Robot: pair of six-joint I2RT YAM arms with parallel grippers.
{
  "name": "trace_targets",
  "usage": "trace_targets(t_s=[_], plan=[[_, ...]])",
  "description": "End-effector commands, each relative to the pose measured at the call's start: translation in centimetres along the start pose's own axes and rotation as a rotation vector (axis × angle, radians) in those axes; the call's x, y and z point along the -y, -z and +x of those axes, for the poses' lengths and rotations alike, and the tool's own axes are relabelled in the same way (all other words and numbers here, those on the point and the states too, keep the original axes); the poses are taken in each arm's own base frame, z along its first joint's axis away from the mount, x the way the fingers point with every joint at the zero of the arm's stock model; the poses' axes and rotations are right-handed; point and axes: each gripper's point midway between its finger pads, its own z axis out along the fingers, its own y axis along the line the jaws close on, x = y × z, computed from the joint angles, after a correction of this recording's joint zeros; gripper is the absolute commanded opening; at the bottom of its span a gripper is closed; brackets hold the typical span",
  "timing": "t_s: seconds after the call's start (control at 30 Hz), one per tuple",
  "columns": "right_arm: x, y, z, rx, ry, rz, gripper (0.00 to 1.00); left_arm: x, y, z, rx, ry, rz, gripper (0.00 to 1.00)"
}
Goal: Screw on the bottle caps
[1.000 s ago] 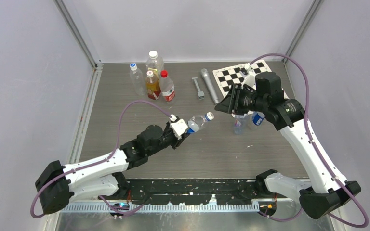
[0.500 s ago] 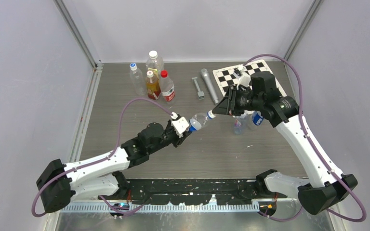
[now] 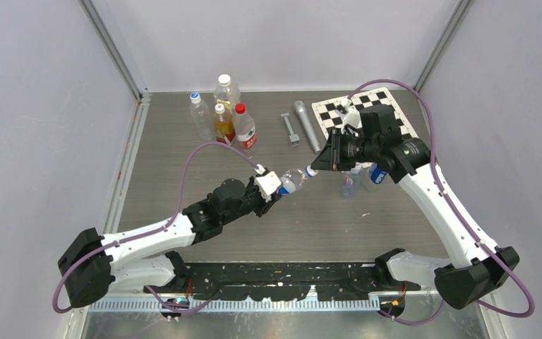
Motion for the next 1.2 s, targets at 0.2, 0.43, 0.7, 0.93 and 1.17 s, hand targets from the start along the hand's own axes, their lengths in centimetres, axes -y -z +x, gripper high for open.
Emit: trace_targets(t_s=[0.2, 0.43, 0.7, 0.93, 1.17], plan=[[-1.6, 1.6, -2.4, 0.056, 0.085, 0.011, 0.17, -0.4, -0.4, -4.4, 0.182, 0.055, -0.009, 0.0], [-3.6, 3.5, -4.7, 0.113, 0.135, -0.005, 0.17, 0.4, -0.5, -2.4, 0.144, 0.061, 0.026, 0.0], [-4.1, 5.0, -3.8, 0.028, 0.286, -0.018, 0.45, 0.5, 0.3, -2.0, 0.158, 0.091, 0.077, 0.0], [-3.7, 5.5, -1.7, -0.058, 0.504, -0.081, 0.58, 1.2, 2.1, -3.2, 0.212, 0.12, 0.275, 0.0], [-5.3, 5.4, -1.1, -0.033, 0.672, -0.23, 0.63, 2.6, 3.3, -3.8, 0.202, 0.125, 0.443, 0.0]])
